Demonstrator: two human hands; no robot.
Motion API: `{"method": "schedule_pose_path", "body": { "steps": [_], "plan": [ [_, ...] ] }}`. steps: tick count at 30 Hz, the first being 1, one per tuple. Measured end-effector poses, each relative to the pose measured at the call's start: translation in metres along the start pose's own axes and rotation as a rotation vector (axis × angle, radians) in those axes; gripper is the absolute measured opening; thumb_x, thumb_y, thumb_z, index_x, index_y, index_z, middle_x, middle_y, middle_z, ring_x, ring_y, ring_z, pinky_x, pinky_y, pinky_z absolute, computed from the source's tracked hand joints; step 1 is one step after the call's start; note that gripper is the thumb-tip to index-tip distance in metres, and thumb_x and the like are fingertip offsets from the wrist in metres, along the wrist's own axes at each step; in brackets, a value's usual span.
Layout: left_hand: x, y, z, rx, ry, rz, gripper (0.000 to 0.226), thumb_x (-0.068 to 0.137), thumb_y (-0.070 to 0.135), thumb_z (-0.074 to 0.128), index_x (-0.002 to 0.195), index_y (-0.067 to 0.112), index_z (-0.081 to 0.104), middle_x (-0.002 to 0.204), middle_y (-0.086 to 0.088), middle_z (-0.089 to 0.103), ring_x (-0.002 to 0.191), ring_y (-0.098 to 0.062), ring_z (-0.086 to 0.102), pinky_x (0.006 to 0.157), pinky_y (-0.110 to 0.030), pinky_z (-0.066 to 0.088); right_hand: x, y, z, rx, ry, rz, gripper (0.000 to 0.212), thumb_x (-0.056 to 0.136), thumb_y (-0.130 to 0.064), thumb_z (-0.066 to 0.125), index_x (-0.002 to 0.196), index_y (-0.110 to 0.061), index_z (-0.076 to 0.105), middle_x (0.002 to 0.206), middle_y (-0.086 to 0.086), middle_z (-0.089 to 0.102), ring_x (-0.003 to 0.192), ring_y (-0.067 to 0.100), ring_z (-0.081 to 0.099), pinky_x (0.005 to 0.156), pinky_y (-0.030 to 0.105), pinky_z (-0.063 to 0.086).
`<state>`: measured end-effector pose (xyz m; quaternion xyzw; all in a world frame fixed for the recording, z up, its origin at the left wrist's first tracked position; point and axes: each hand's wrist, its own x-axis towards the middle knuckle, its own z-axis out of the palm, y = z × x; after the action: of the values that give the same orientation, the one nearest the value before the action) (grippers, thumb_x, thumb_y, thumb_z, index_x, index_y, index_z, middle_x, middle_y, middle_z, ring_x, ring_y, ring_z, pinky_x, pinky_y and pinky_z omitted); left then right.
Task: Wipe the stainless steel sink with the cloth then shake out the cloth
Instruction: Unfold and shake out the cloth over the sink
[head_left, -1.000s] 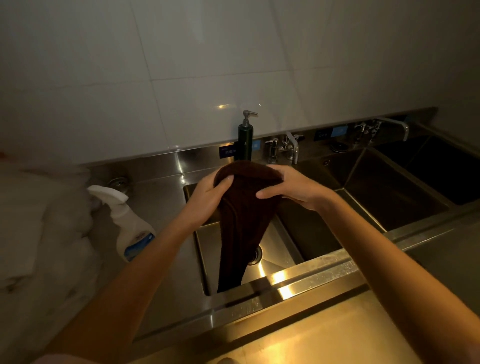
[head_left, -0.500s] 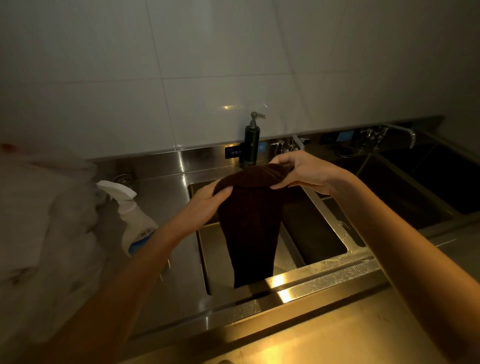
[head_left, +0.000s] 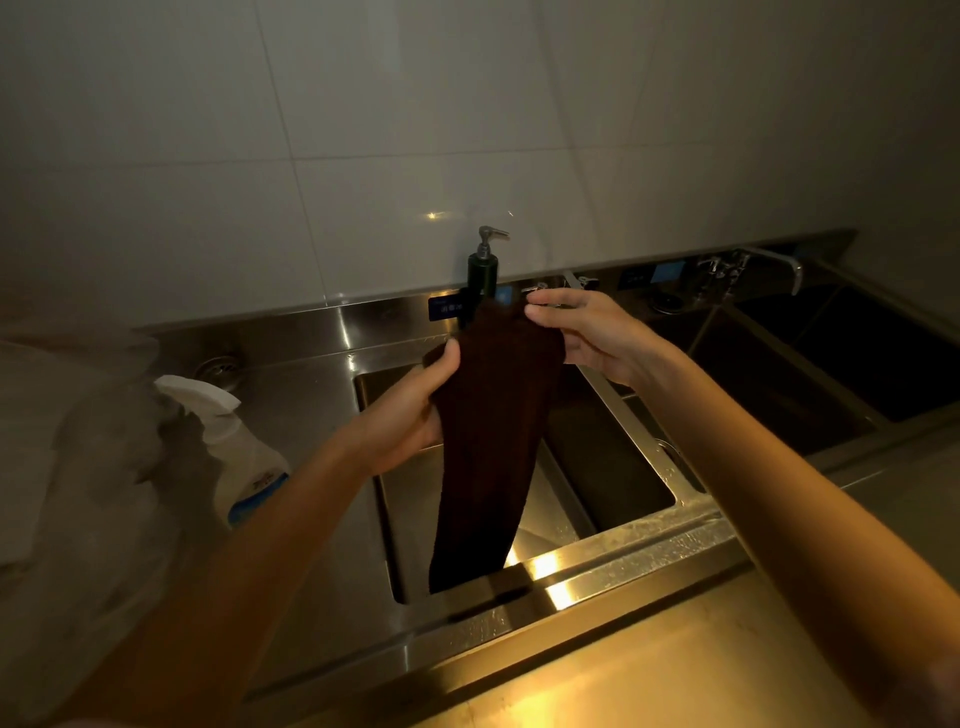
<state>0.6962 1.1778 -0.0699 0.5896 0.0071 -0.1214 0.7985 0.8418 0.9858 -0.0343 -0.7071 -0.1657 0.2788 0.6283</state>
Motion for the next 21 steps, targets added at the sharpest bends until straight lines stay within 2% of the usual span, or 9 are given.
{"method": "schedule_pose_path", "body": {
  "steps": [4,6,8,12,17,21],
  "plan": [
    [0.011,0.015,0.003,0.027,0.006,-0.012,0.062,0.091,0.052,0.040,0.145,0.023,0.039,0.142,-0.002,0.052,0.130,-0.019,0.051,0.106,-0.044,0.042,0.002,0.027,0.002,0.116,-0.012,0.003,0.065,0.085,-0.058,0.055,0.133,-0.015,0.051,0.123,0.008,0.066,0.118,0.022,0.060,0.105,0.044,0.042],
    [0.014,0.022,0.006,0.032,0.022,0.001,0.062,0.091,0.053,0.039,0.144,0.022,0.041,0.141,-0.003,0.053,0.128,-0.020,0.052,0.105,-0.045,0.044,-0.004,0.050,0.004,0.130,-0.067,0.027,0.072,0.085,-0.066,0.042,0.139,-0.018,0.046,0.132,0.008,0.060,0.124,0.022,0.056,0.108,0.044,0.039],
    [0.016,0.029,0.009,0.021,0.040,0.015,0.059,0.092,0.052,0.036,0.143,0.022,0.042,0.138,-0.003,0.055,0.126,-0.020,0.055,0.100,-0.043,0.048,-0.013,0.073,0.008,0.166,-0.115,0.046,0.066,0.090,-0.058,0.039,0.140,-0.015,0.045,0.135,0.010,0.057,0.125,0.025,0.055,0.109,0.046,0.038],
    [0.020,0.038,0.011,-0.012,0.103,0.025,0.044,0.099,0.048,0.032,0.128,0.023,0.053,0.117,0.002,0.067,0.107,-0.015,0.066,0.082,-0.037,0.058,-0.024,0.090,0.011,0.142,-0.168,0.025,0.037,0.097,-0.023,0.048,0.132,-0.015,0.053,0.132,0.009,0.059,0.123,0.022,0.056,0.107,0.043,0.040],
    [0.022,0.047,0.009,-0.023,0.133,0.037,0.040,0.101,0.047,0.030,0.119,0.024,0.057,0.106,0.005,0.073,0.100,-0.014,0.069,0.076,-0.035,0.060,-0.021,0.098,0.009,0.057,-0.213,0.051,0.034,0.100,-0.020,0.043,0.132,-0.013,0.053,0.130,0.009,0.059,0.125,0.026,0.053,0.111,0.051,0.035],
    [0.023,0.054,0.001,0.016,0.149,0.065,0.036,0.102,0.046,0.028,0.111,0.028,0.058,0.094,0.012,0.075,0.093,-0.009,0.071,0.075,-0.033,0.060,-0.027,0.090,0.002,-0.054,-0.237,0.046,0.030,0.098,-0.013,0.048,0.127,-0.006,0.054,0.119,0.009,0.065,0.114,0.023,0.061,0.109,0.051,0.038]
  ]
}}
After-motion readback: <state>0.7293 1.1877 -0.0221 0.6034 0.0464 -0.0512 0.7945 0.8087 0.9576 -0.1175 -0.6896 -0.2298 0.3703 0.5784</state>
